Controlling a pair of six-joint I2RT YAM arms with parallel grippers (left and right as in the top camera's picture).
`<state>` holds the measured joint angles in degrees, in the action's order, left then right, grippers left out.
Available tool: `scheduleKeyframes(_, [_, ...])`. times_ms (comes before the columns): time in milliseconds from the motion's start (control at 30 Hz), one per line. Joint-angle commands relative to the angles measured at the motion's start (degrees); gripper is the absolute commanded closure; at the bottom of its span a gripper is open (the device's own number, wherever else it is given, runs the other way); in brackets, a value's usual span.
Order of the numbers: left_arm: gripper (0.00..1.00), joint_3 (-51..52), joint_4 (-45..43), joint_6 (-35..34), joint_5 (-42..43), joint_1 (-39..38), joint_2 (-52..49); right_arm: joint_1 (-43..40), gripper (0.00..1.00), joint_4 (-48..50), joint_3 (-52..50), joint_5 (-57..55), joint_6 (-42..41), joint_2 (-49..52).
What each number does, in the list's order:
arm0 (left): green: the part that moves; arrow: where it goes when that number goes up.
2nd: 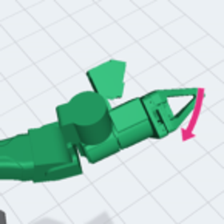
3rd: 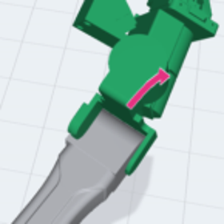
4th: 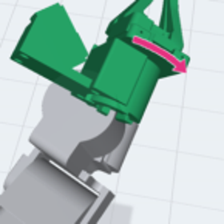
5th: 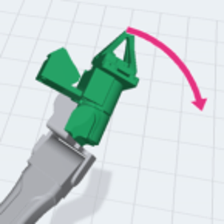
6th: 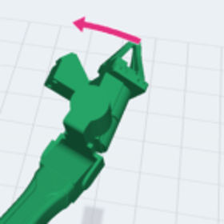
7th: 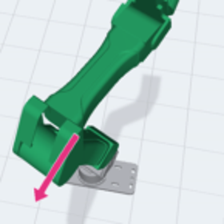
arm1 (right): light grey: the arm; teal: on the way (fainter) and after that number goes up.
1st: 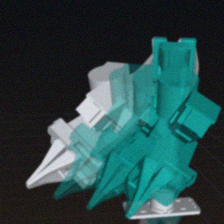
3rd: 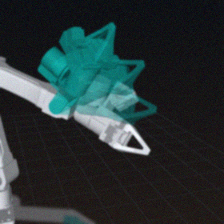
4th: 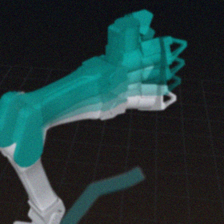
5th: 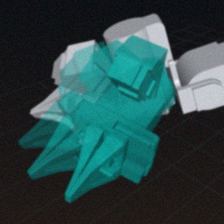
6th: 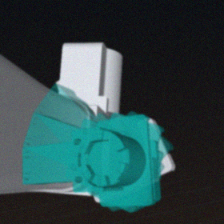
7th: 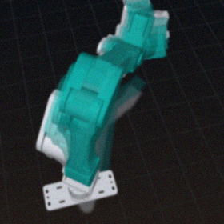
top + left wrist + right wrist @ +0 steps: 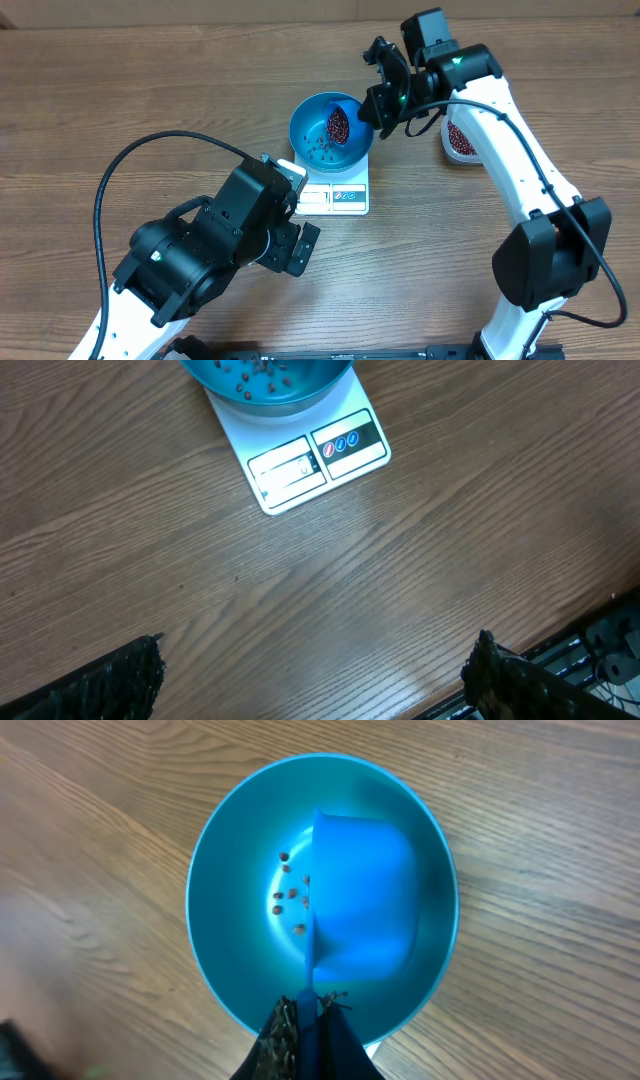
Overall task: Scoop item into bowl and weigh 150g on scale
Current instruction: 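Carry the filled scoop with the right gripper over the teal bowl, then tip the scoop with the right gripper to pour beans into bowl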
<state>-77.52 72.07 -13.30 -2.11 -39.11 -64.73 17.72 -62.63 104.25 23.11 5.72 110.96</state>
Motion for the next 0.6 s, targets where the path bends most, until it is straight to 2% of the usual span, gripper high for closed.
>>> scheduleKeyframes(0, [0.0,-0.7,-0.1,0.9,0.2,0.1,0.2,2.9,0.96,0.4,2.7,-5.6,-0.3,-4.2])
scheduleKeyframes(233, [0.0,-0.7,-0.1,0.9,0.2,0.1,0.2,6.6,0.96,0.5,2.8,-12.9,-0.4,-4.2])
scheduleKeyframes(567, [0.0,-0.7,-0.1,0.9,0.2,0.1,0.2,6.8,0.96,1.0,3.5,-15.6,-1.0,-4.7])
